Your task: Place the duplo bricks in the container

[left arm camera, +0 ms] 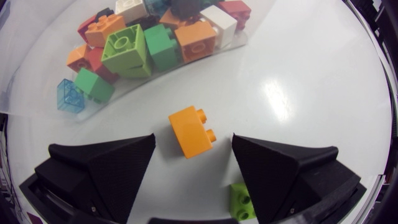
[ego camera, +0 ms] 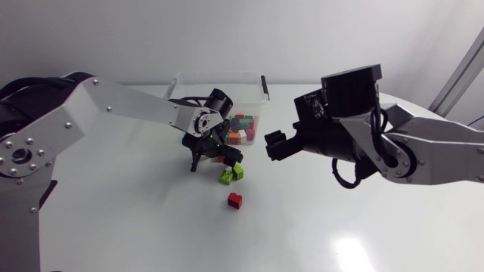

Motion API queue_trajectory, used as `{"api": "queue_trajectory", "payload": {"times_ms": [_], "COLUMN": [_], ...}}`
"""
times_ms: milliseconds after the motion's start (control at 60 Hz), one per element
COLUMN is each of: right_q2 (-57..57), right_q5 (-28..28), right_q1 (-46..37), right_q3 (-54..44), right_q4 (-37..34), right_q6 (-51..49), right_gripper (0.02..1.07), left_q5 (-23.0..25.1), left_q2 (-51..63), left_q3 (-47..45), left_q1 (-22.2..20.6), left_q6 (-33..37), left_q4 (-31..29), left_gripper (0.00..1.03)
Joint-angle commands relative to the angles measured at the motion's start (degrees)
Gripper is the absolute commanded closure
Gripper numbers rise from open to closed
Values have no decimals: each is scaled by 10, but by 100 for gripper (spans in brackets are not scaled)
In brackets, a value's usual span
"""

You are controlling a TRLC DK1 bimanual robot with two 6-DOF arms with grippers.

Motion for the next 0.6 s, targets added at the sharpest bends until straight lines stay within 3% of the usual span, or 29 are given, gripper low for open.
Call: {"api": "queue_trajectory", "payload": {"times_ms": [0,117,267,433,583], "right_q2": [3,14,25,31,55], "right_q5": [10,15,15,15,10], "right_q1": [14,20,19,14,-3], "right_q3": [-19,-23,-28,-29,-27], "right_q4": [14,22,32,34,53], "right_q6": [-8,-8,-15,-20,-34], "right_gripper": [7,7,7,7,7], "left_q5": [-5,-5,-4,-1,6], "left_q2": [21,22,22,22,4], "left_q3": [14,14,10,8,-13], "left_q1": [3,3,0,6,10], "left_q6": [-26,-34,-42,-48,-48], "left_q4": [4,9,21,31,46], "left_gripper": [31,50,54,68,75]}}
